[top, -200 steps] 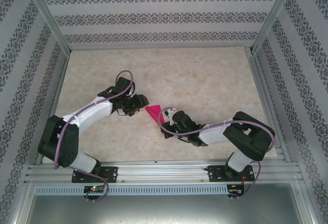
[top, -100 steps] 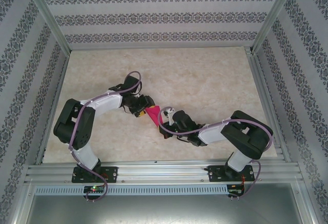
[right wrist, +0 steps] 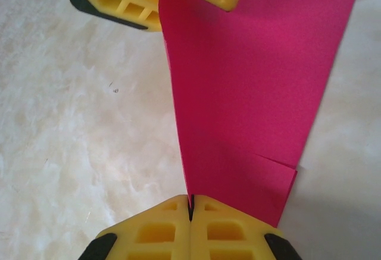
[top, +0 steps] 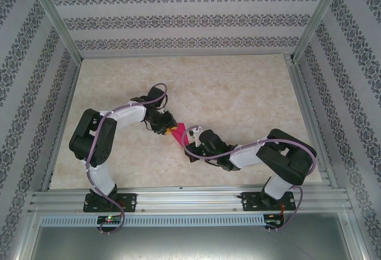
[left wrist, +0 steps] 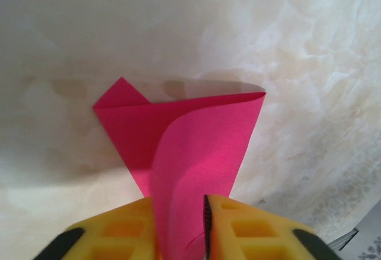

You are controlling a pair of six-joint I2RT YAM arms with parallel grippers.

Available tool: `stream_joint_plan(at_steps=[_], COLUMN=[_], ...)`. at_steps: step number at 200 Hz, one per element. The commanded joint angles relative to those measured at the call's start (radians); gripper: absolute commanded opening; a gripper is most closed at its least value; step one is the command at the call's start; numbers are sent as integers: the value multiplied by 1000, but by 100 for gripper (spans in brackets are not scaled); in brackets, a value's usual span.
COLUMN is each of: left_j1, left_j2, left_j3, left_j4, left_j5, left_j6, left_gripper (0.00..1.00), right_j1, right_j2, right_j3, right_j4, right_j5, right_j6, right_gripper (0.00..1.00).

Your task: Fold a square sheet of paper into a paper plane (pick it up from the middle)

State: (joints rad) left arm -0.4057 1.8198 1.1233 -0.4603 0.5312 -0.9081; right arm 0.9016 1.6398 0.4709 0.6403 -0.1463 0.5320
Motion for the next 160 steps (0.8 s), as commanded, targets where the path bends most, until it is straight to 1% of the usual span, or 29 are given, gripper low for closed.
stream_joint_plan(at_steps=[1,26,49,80,92,121,136,160], left_j1=[-7,-7,-7,-7,-7,-7,-7,-7], left_j2=[13,17,20,21,21,21,21,15], left_j3=[31,43,53,57,57,55,52,50], left_j4=[-59,-80,-95,-96,-97,-93,-88,-84], left_j5=[19,14,16,20,21,26,29,29], left_j6=[37,48,58,58,58,57,54,54], left_gripper=[14,6,1,0,0,0,0,0], right_j1=[14,21,38,66,74,83,85,86], right_j2=[5,-2,-12,-20,-21,-19,-18,-21], right_j3=[-8,-3,4,21,25,31,31,32], right_j4=[18,-8,-60,-130,-144,-149,-144,-139], right_j5=[30,41,81,158,177,195,198,194], right_j6=[-33,-51,-79,-119,-130,-139,-134,-121], right_gripper=[5,9,16,20,20,16,10,5])
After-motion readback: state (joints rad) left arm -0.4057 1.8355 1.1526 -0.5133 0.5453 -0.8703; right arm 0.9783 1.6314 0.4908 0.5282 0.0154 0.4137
